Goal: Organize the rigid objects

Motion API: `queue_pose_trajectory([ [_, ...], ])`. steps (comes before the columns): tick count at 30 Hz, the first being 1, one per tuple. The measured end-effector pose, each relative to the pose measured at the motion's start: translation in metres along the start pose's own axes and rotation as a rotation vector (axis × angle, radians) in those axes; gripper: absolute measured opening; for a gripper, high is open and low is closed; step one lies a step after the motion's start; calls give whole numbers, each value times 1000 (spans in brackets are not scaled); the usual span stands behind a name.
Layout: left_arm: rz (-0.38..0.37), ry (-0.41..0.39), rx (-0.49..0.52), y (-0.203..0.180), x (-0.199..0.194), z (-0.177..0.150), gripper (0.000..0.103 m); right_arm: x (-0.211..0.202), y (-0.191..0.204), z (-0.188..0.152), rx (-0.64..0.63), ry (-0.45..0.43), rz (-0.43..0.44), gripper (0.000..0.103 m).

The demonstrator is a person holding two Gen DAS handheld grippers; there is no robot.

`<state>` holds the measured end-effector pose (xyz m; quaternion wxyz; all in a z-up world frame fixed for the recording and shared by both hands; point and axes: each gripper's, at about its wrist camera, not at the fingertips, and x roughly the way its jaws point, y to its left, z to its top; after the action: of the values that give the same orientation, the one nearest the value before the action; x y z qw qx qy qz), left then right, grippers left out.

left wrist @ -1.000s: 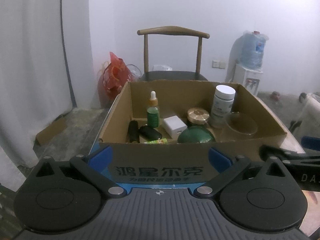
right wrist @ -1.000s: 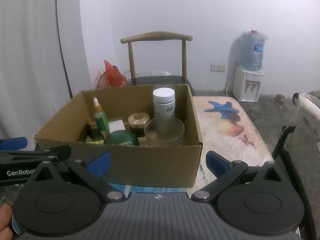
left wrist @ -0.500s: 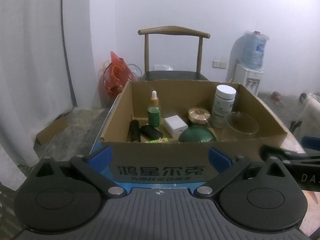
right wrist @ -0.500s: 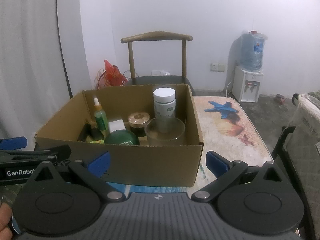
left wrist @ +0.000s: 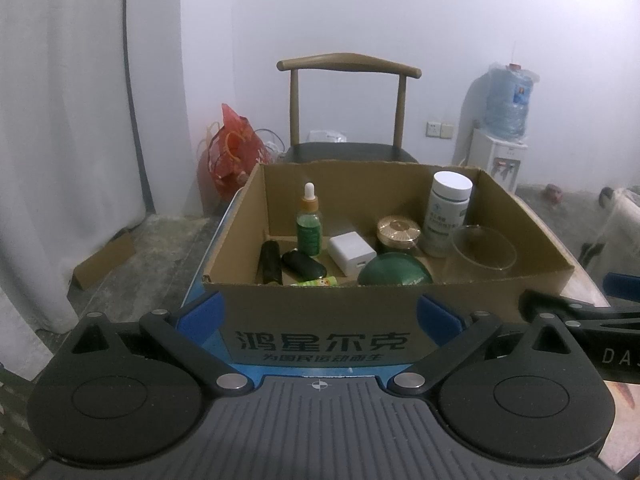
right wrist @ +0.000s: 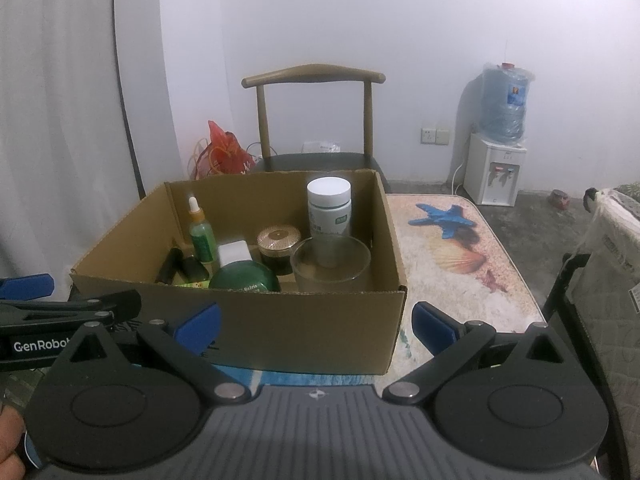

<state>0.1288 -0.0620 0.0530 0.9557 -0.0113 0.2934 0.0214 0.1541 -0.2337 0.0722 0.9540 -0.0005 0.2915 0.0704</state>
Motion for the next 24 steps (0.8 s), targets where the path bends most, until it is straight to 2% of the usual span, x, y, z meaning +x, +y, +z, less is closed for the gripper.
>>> queue_pose_trajectory([
  [24,1,-1,0,-1,0,0,103,0,-1,0,0,1,2,103],
])
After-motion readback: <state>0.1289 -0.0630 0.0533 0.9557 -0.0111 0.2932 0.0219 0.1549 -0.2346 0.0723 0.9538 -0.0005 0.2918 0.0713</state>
